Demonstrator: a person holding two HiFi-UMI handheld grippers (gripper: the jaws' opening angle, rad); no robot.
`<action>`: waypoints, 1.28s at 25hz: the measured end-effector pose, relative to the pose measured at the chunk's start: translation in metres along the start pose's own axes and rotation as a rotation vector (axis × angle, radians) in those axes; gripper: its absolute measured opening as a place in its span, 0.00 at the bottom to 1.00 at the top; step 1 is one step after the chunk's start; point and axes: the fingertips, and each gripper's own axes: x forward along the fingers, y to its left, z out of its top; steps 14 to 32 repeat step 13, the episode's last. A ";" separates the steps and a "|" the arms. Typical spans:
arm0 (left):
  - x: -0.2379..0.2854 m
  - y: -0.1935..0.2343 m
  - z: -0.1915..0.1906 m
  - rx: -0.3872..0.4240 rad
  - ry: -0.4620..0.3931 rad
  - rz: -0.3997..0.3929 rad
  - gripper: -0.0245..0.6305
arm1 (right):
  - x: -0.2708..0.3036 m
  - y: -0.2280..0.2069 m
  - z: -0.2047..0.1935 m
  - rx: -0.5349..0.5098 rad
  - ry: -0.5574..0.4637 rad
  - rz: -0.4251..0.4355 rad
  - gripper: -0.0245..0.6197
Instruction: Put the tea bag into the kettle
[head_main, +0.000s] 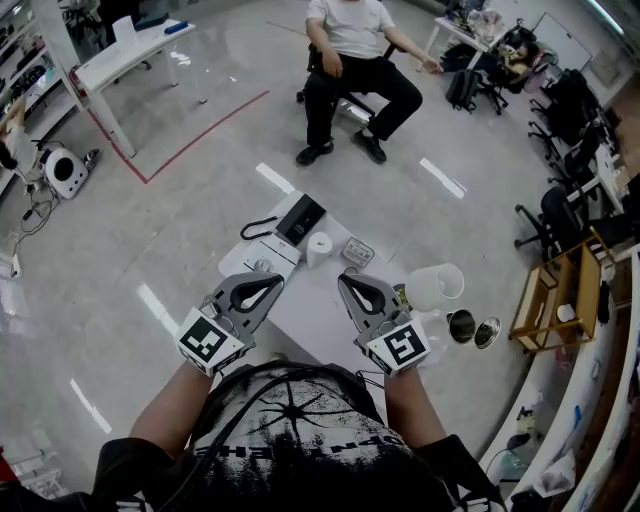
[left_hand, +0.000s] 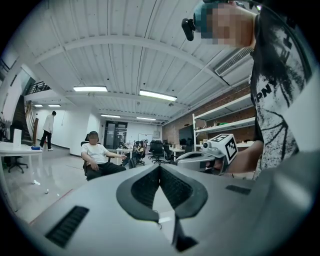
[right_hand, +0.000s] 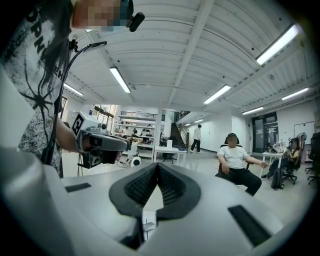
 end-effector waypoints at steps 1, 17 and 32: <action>0.000 0.000 0.000 -0.005 0.001 0.000 0.05 | 0.000 0.001 -0.001 -0.001 0.002 -0.002 0.05; 0.003 0.003 0.006 -0.018 -0.003 -0.016 0.05 | 0.002 -0.001 0.004 0.003 0.007 -0.006 0.05; 0.003 0.003 0.006 -0.018 -0.003 -0.016 0.05 | 0.002 -0.001 0.004 0.003 0.007 -0.006 0.05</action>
